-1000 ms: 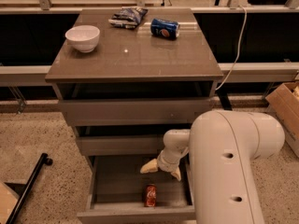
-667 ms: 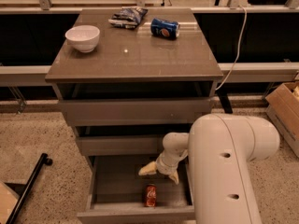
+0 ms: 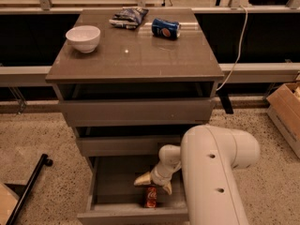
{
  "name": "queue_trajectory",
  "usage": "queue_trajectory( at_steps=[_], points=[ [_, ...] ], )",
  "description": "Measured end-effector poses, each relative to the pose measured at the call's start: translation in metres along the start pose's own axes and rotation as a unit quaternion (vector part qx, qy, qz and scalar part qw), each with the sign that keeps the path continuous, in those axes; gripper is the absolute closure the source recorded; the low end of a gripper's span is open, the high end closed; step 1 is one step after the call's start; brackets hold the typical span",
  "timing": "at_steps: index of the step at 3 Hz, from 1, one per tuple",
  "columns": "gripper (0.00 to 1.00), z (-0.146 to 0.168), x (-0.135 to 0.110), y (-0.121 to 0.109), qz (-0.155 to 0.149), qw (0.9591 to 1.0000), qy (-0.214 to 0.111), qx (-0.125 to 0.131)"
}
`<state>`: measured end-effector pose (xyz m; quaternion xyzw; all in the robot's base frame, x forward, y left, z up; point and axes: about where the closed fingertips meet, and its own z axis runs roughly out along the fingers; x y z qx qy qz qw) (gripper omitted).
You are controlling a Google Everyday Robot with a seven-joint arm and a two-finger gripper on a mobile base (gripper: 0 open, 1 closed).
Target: Pick coke can from bottom drawer and place on counter
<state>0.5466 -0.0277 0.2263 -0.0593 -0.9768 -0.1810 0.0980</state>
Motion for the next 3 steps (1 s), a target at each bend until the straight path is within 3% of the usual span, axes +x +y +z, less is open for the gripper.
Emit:
queue_trajectory(
  at_steps=[1, 2, 3],
  points=[
    [0.00, 0.031, -0.006, 0.001, 0.006, 0.9998, 0.017, -0.012],
    [0.00, 0.075, -0.014, -0.006, 0.020, 0.9974, 0.057, -0.038],
    [0.00, 0.099, -0.018, -0.012, 0.032, 0.9950, 0.081, -0.050]
  ],
)
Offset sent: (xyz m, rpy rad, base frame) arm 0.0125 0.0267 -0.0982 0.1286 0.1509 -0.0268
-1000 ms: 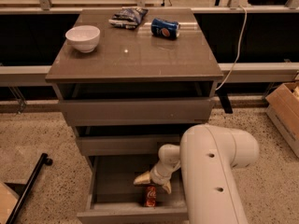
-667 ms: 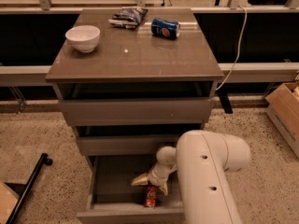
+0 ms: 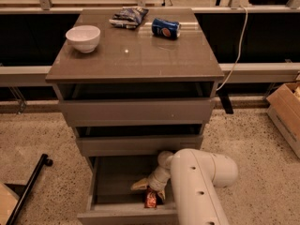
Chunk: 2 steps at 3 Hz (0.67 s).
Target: Pick coke can from bottom drawer and place on counter
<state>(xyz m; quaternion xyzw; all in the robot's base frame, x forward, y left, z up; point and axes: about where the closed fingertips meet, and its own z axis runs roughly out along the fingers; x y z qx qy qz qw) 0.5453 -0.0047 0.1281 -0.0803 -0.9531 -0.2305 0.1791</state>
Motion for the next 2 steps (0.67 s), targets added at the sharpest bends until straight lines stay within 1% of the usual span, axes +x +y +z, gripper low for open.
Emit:
queue_trajectory(
  at_steps=[1, 2],
  points=[
    [0.18, 0.0062, -0.0021, -0.0045, 0.008, 0.9999, 0.013, -0.001],
    [0.43, 0.0016, 0.0000, -0.0022, 0.008, 0.9999, 0.013, -0.001]
  ],
)
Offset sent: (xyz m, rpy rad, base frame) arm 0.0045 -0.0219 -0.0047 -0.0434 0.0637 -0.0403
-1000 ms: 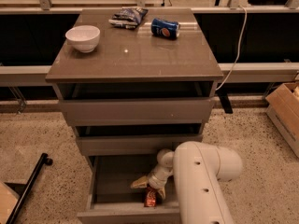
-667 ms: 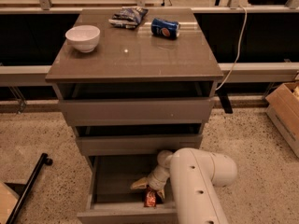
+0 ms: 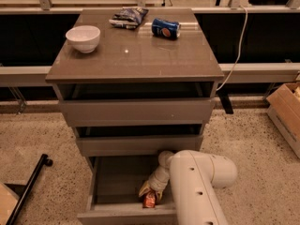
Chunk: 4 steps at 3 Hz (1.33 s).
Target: Pick coke can from bottom drawer and place on counter
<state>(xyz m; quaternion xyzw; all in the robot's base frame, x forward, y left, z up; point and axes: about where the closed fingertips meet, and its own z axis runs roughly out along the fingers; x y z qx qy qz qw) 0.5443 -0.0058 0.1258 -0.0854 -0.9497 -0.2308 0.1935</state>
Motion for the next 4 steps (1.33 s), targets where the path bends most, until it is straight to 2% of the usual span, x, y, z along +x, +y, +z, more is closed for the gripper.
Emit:
queue_trajectory(
  at_steps=[1, 2, 3, 4],
  points=[
    [0.66, -0.001, 0.000, 0.000, 0.000, 1.0000, 0.000, 0.000],
    [0.89, -0.021, 0.007, -0.003, 0.005, 0.9999, -0.012, 0.003],
    [1.00, -0.063, 0.021, -0.002, 0.010, 0.9987, -0.049, -0.012],
    [1.00, -0.112, 0.037, 0.002, 0.008, 0.9955, -0.086, -0.039]
  ],
)
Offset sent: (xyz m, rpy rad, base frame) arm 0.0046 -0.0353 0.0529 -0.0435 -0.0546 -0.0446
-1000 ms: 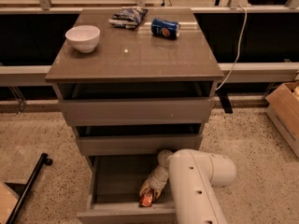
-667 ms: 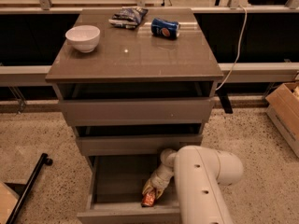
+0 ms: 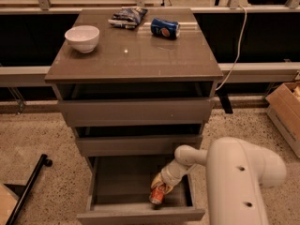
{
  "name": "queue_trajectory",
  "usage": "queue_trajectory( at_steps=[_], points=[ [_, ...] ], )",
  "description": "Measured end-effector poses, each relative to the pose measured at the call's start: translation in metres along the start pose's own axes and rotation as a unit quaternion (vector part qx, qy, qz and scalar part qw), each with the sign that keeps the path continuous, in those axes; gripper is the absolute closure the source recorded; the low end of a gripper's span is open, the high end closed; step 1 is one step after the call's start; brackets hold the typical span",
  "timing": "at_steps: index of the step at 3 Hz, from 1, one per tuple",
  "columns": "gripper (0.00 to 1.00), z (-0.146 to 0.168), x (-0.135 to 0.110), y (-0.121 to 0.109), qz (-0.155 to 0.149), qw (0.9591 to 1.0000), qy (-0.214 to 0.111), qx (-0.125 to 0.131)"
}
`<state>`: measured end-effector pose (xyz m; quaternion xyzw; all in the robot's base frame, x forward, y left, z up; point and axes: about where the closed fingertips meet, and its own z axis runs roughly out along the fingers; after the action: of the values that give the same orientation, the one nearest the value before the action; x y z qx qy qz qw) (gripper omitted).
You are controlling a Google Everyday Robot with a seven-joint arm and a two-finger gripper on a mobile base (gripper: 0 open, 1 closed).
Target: Pick coke can from bottom drawer and place on counter
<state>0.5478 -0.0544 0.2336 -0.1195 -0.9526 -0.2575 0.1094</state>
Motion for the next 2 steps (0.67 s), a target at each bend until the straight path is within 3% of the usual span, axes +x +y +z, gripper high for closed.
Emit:
queue_trajectory(
  at_steps=[1, 2],
  points=[
    [1.00, -0.082, 0.002, 0.011, -0.035, 0.9983, -0.034, -0.030],
    [1.00, -0.174, 0.004, 0.020, -0.076, 0.9940, -0.070, -0.035]
  ],
)
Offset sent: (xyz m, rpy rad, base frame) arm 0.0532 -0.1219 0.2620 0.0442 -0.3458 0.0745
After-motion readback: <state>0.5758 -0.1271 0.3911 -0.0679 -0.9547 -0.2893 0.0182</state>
